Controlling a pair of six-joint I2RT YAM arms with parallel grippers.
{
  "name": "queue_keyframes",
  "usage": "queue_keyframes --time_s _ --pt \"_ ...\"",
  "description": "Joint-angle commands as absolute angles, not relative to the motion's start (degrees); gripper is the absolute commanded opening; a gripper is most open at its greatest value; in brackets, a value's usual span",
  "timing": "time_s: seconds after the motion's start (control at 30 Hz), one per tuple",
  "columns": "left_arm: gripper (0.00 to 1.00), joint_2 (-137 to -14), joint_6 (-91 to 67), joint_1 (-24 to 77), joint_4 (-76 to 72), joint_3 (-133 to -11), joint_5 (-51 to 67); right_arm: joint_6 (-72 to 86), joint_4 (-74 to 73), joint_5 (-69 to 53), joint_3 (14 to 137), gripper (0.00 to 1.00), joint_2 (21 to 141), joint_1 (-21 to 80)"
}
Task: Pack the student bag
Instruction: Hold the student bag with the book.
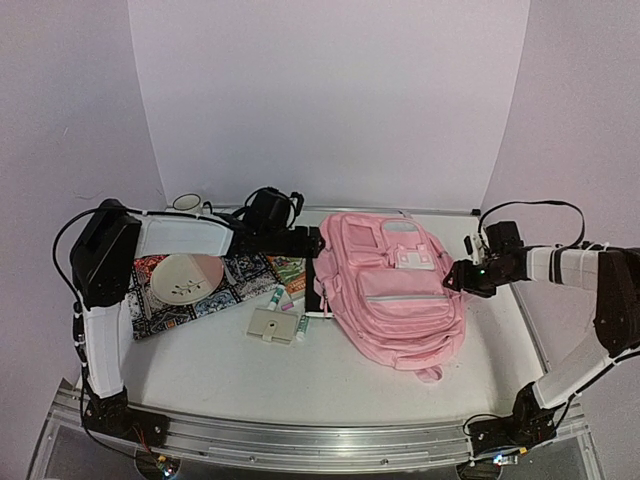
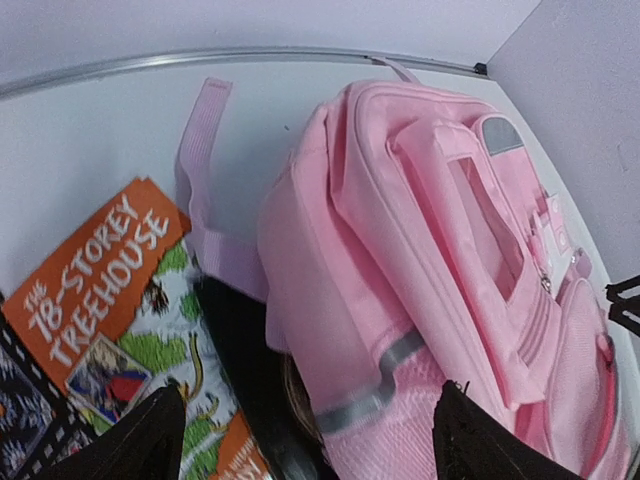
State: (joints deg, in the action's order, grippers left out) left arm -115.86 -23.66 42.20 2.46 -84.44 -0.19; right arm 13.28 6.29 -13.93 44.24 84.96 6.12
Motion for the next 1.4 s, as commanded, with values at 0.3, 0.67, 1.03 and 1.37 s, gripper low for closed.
queue_keyframes --time_s 0.3,0.67,1.03,1.37 --pt "0.84 -110.99 -43.39 53.44 1.06 -77.49 1.87 17.36 9.96 -18.04 43.35 0.56 91.00 2.31" --pt "0.63 -115.75 -48.49 53.50 -4.32 -78.47 6.27 20.19 11.95 -23.24 40.96 0.31 90.61 2.31" --pt "0.18 -117.72 -48.91 53.13 -7.03 -80.30 4.50 21.85 10.66 -26.00 36.08 0.17 83.48 2.35" --pt "0.00 -117.04 -46.21 51.33 -6.98 -80.92 5.51 19.99 7.64 -20.74 35.40 0.26 74.46 5.18"
